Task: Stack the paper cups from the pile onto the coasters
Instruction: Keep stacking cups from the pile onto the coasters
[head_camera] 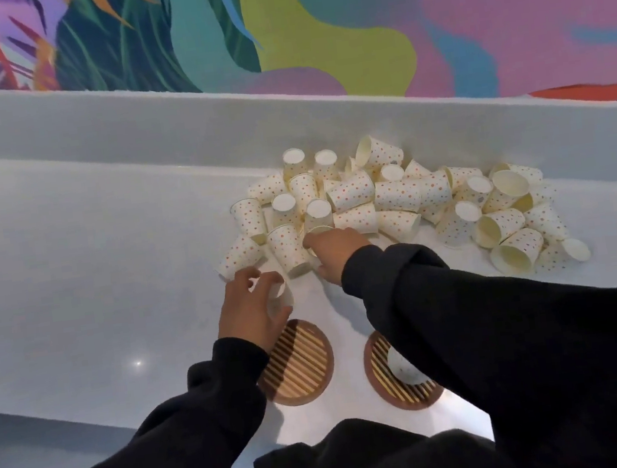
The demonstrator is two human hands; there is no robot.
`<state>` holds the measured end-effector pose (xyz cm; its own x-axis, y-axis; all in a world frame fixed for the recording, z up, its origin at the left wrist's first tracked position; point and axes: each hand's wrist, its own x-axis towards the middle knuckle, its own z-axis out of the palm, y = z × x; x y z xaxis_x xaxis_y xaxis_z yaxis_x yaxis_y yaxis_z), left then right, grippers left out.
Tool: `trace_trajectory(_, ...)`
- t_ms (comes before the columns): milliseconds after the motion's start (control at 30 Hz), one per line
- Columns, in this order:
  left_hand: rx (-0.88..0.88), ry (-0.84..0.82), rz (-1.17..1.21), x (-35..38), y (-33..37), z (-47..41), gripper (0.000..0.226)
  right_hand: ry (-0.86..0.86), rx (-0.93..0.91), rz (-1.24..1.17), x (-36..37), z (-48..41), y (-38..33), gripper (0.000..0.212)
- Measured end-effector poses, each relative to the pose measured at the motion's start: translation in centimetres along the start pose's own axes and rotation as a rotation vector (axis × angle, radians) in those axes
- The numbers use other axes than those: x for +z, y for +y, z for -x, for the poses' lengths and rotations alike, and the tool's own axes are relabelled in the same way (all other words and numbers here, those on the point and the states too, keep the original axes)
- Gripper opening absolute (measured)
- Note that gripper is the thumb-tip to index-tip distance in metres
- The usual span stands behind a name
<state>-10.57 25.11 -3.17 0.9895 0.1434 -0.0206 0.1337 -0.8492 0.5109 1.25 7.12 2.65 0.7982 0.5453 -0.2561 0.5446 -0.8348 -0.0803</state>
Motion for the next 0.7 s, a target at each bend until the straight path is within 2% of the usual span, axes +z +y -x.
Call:
trace_trajectory(133, 0.02, -0.09, 0.124, -0.2, 0.7, 0.2, 0.022, 0.032, 0.058, -0.063, 0.1, 0.3, 0.3, 0.03)
trace_trajectory(233, 0.0, -0.061, 0.183, -0.9, 1.3, -0.3, 0.02, 0.066, 0.118, -0.138, -0.4, 0.9, 1.4, 0.021)
trace_trajectory(367, -0.08, 0.044, 0.382, -2.1, 1.9, -1.1, 0.028, 0.234, 0.274, -0.515, -1.7, 2.6, 2.9, 0.012)
trace_trajectory(467, -0.124, 0.048, 0.459, -2.3, 2.3, -1.4, 0.034, 0.355, 0.356, -0.779, -3.3, 4.6, 3.5, 0.005)
trace_trajectory(600, -0.187, 0.001, 0.526, -1.7, 2.7, -1.1, 0.035, 0.407, 0.422, -1.035, -5.2, 7.5, 4.1, 0.011)
trace_trajectory(700, -0.245, 0.031, 0.634, -1.6, 3.7, -0.8, 0.033, 0.414, 0.417, -1.15, -5.6, 10.2, 3.8, 0.03)
